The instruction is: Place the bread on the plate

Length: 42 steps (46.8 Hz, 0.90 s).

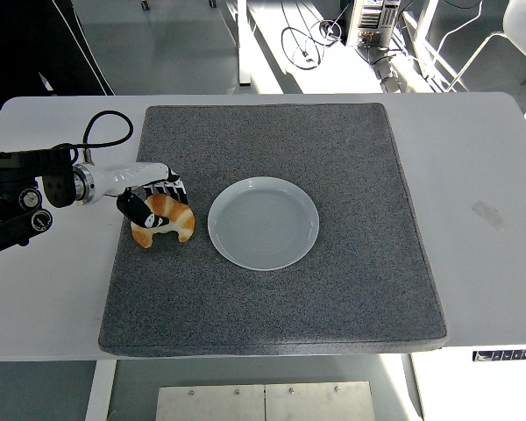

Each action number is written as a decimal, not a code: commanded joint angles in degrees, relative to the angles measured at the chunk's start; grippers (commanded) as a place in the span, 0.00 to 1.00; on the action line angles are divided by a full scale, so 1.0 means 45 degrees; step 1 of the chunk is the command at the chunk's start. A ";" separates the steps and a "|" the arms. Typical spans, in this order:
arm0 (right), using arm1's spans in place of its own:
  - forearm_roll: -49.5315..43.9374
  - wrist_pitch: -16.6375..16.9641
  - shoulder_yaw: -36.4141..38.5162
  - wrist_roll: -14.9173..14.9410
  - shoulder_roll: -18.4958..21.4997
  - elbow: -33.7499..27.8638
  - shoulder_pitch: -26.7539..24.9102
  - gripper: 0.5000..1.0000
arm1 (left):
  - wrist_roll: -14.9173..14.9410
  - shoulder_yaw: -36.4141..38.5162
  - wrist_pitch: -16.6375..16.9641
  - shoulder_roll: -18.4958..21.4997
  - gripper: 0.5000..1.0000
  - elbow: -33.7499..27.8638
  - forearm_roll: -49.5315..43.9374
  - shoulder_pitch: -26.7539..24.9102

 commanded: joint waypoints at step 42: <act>0.0000 -0.0015 0.0000 0.0000 0.0000 0.0000 -0.0001 1.00 | -0.0378 -0.0054 -0.0746 -0.1042 0.00 -0.0001 -0.0645 -0.3734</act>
